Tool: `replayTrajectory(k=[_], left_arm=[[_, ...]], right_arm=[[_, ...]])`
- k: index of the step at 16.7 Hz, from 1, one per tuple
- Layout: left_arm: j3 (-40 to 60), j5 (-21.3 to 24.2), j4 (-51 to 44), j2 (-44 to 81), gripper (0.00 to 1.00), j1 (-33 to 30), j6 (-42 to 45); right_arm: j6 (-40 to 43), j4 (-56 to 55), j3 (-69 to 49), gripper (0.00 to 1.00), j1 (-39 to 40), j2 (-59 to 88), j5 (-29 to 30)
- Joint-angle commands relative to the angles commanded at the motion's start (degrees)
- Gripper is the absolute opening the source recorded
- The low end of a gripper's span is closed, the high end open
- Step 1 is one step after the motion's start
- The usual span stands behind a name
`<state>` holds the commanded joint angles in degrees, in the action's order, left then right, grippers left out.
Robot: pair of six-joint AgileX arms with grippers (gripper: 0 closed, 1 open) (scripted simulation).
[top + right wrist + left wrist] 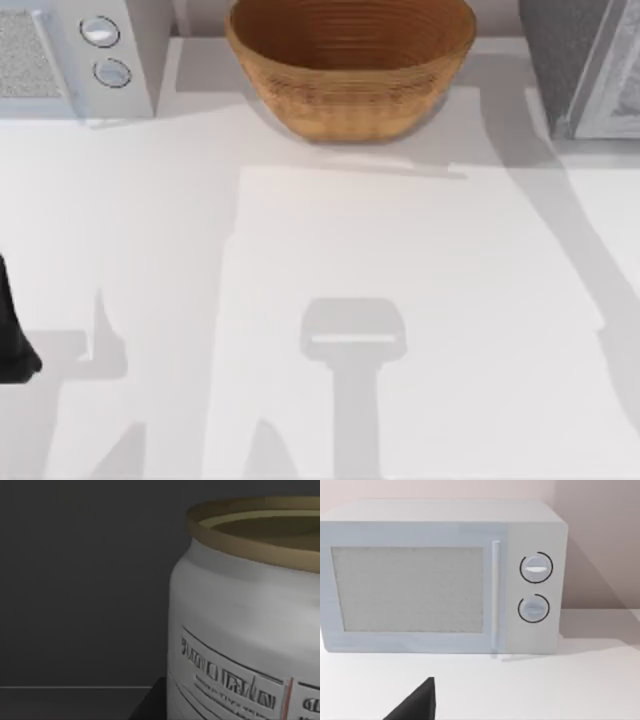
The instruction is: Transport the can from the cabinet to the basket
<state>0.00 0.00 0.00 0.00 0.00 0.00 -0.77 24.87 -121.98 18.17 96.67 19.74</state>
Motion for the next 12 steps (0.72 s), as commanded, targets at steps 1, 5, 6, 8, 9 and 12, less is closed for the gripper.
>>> replayTrajectory(k=[1,5,6,8,9,12], left_arm=[[0.0,0.0,0.0,0.0,1.0,0.0,0.0],[0.0,0.0,0.0,0.0,1.0,0.0,0.0],[0.0,0.0,0.0,0.0,1.0,0.0,0.0],[0.0,0.0,0.0,0.0,1.0,0.0,0.0],[0.0,0.0,0.0,0.0,1.0,0.0,0.0],[0.0,0.0,0.0,0.0,1.0,0.0,0.0]], right_arm=[[0.05,1.82,0.22,0.0,1.43,-2.01,1.44],[0.04,10.49,1.25,0.0,8.24,-11.6,8.14],[0.0,12.5,1.48,0.0,9.86,-13.82,9.68],[-0.05,15.63,1.82,0.0,12.41,-17.2,12.09],[-0.07,16.51,1.91,0.0,13.14,-18.11,12.78],[-0.07,16.82,1.95,0.0,13.39,-18.41,13.02]])
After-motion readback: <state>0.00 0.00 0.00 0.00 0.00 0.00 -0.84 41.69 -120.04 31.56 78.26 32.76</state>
